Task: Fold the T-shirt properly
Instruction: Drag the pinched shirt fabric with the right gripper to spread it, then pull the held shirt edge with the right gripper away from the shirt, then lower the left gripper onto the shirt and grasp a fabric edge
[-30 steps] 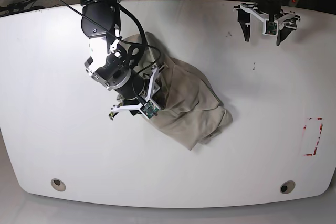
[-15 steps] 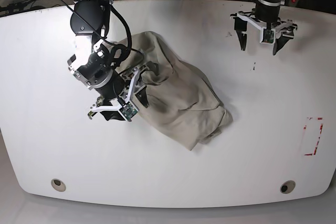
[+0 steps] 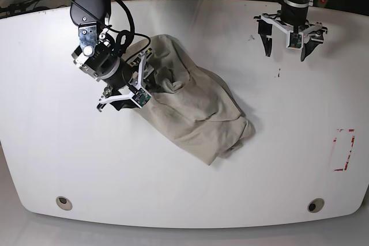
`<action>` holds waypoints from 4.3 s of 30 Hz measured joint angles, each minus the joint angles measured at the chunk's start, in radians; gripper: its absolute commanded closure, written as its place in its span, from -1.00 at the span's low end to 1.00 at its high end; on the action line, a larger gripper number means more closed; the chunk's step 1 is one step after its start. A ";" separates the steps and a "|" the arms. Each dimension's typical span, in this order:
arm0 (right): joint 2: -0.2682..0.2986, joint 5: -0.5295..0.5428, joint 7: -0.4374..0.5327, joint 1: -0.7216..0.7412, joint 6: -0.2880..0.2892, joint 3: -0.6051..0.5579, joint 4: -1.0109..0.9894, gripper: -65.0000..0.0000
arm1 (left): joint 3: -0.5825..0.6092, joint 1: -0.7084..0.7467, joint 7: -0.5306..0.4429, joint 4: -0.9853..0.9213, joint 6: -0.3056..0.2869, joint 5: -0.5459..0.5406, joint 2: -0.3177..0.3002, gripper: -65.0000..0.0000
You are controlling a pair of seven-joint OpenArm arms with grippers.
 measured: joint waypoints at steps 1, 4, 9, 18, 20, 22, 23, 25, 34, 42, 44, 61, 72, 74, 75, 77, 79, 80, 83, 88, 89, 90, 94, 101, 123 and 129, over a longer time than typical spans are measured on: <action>0.001 0.000 0.000 0.000 0.000 0.000 0.000 0.00 | 0.000 0.000 0.000 0.000 0.000 0.000 0.001 -0.59; 0.002 -0.002 0.005 0.008 -0.003 -0.008 -0.032 0.00 | 0.000 0.000 0.000 0.000 0.000 0.000 0.001 -0.59; 0.001 -0.001 0.052 0.029 -0.003 -0.063 -0.100 0.00 | 0.015 0.000 0.003 0.000 -0.001 0.000 0.000 -0.59; -0.003 -0.003 0.048 0.091 -0.001 -0.064 -0.137 0.00 | 0.014 0.001 0.003 0.000 0.000 0.000 0.001 -0.59; -0.003 -0.004 0.051 0.112 -0.002 -0.064 -0.157 0.00 | 0.014 0.003 0.003 0.000 0.000 0.000 0.001 -0.59; -0.004 0.000 0.049 0.129 -0.003 -0.064 -0.192 0.00 | 0.014 0.005 0.003 0.000 0.000 0.000 0.001 -0.59; -0.004 0.000 0.050 0.137 -0.003 -0.064 -0.210 0.00 | 0.014 0.006 0.004 0.000 0.000 0.000 0.001 -0.59; -0.003 -0.001 0.050 0.152 -0.004 -0.064 -0.237 0.00 | 0.014 0.006 0.003 0.000 0.000 0.000 0.002 -0.59; -0.042 -0.005 0.049 0.198 -0.004 -0.064 -0.275 0.34 | 0.014 0.006 0.003 0.000 0.000 0.000 0.001 -0.59; -0.058 0.000 0.050 0.206 0.000 -0.125 -0.275 0.57 | 0.014 0.006 0.003 0.000 -0.001 0.000 0.002 -0.59; -0.058 -0.005 0.049 0.206 -0.002 -0.123 -0.275 0.92 | 0.014 0.006 0.003 0.000 0.000 0.000 0.001 -0.59; -0.051 -0.006 0.011 0.268 0.001 -0.118 -0.149 1.00 | 0.025 0.005 0.003 0.000 0.001 0.000 0.000 -0.60; -0.053 -0.002 -0.101 0.553 0.004 -0.118 -0.103 1.00 | 0.100 -0.023 0.007 0.002 0.000 0.000 -0.023 -0.61; -0.053 0.000 -0.111 0.613 0.004 -0.118 -0.102 1.00 | 0.108 -0.042 0.007 0.000 -0.002 0.000 -0.022 -0.61; -0.053 0.001 -0.123 0.647 0.005 -0.118 -0.102 1.00 | 0.111 -0.053 0.007 0.000 -0.004 -0.001 -0.020 -0.61; -0.053 0.000 -0.146 0.721 0.004 -0.118 -0.102 1.00 | 0.121 -0.080 0.006 0.000 0.001 0.000 -0.018 -0.61; -0.052 0.001 -0.182 0.784 0.004 -0.119 -0.102 1.00 | 0.145 -0.099 0.006 0.000 0.004 0.000 -0.022 -0.61; -0.052 0.000 -0.188 0.818 0.003 -0.118 -0.103 1.00 | 0.159 -0.108 0.007 0.000 0.003 0.000 -0.023 -0.61; -0.053 0.003 -0.193 0.906 0.003 -0.119 -0.103 1.00 | 0.188 -0.132 0.007 0.000 -0.001 0.000 -0.020 -0.61; -0.050 0.002 -0.208 1.025 0.003 -0.120 -0.103 1.00 | 0.229 -0.163 0.006 -0.002 0.000 0.000 -0.021 -0.61; -0.050 0.002 -0.217 1.050 0.004 -0.120 -0.104 1.00 | 0.238 -0.166 0.004 -0.005 0.000 0.000 -0.021 -0.61; -0.051 0.004 -0.222 1.073 0.005 -0.121 -0.107 1.00 | 0.245 -0.170 0.002 -0.011 0.000 0.000 -0.021 -0.61; -0.050 0.003 -0.232 1.152 0.003 -0.120 -0.138 1.00 | 0.254 -0.199 0.012 -0.045 -0.004 0.000 -0.018 -0.61; -0.035 0.009 -0.232 1.246 0.004 -0.124 -0.200 1.00 | 0.251 -0.301 0.113 -0.164 0.000 -0.002 -0.017 -0.61; 0.011 0.001 -0.237 1.276 0.003 -0.124 -0.262 1.00 | 0.548 -0.637 0.115 -0.431 0.000 -0.004 0.085 -0.61; 0.013 0.012 -0.235 1.261 0.004 -0.126 -0.263 1.00 | 0.562 -0.740 0.120 -0.595 0.003 -0.004 0.179 -0.61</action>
